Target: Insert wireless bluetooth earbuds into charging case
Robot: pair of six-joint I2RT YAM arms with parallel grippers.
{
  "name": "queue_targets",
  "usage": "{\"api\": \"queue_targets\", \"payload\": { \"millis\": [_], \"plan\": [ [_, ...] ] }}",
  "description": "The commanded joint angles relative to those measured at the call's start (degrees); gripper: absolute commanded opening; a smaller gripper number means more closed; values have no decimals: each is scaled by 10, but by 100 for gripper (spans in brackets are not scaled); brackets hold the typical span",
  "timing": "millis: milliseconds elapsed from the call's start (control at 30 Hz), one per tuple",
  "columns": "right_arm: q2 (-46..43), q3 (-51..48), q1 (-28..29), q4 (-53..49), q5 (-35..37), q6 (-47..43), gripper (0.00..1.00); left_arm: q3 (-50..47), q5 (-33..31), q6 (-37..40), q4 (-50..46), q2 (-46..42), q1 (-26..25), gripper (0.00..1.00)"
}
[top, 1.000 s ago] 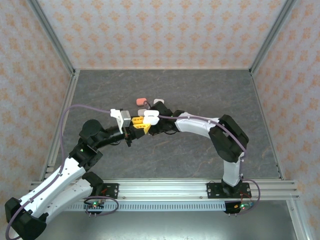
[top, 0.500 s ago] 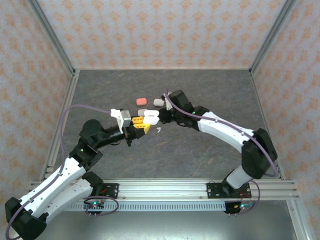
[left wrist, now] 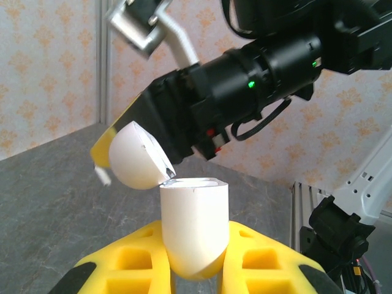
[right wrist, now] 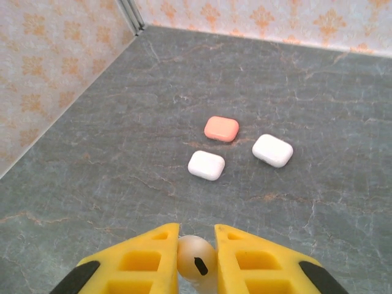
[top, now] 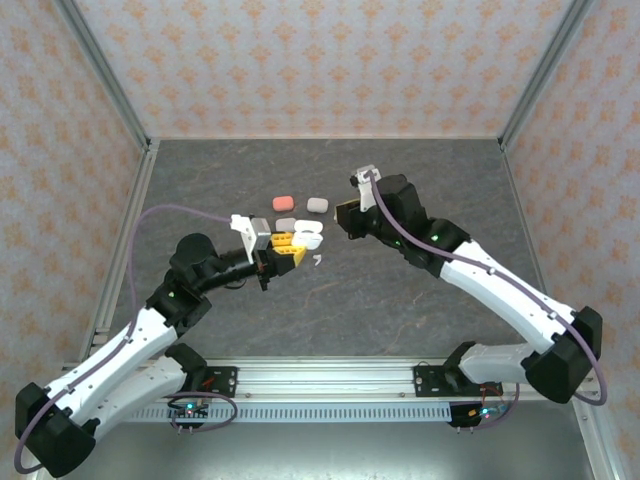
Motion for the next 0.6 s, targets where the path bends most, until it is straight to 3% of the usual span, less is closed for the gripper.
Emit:
{"api": "queue_targets", "payload": {
  "millis": [0, 567],
  "plan": [
    [-35, 14, 2, 9, -6, -26, 18, 8, -24, 1, 19, 8, -8, 0],
    [-122, -69, 26, 182, -126, -9, 19, 31, -39, -40, 51, 96, -8, 0]
  ]
}}
